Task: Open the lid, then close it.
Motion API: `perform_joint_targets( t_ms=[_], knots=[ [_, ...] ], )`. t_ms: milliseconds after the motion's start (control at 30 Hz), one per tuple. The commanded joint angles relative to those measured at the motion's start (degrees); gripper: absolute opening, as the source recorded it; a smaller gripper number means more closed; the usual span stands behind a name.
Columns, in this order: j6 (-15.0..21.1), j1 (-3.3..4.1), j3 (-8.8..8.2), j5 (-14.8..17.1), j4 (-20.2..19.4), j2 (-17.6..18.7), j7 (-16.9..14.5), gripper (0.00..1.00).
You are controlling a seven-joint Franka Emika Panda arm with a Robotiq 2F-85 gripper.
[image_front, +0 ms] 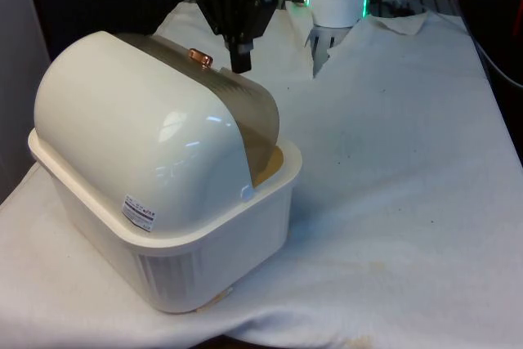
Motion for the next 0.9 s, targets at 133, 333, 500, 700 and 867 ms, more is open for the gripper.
perform_joint_targets(
  t_ms=[133, 333, 500, 700, 867],
  knots=[
    [-0.06, 0.06, 1.26, 0.8, -1.26, 0.0, 1.09, 0.0],
    [-0.17, 0.0, 2.23, 0.86, -1.89, 0.29, 2.12, 0.0],
    [-0.11, 0.06, 2.81, 0.92, -2.23, 0.63, 2.92, 0.0],
    [0.17, 0.34, 4.01, 0.57, -4.01, 0.46, 4.24, 0.0],
    [0.17, 1.15, 4.24, 0.17, -6.36, -1.09, 4.58, 0.0]
  ],
)
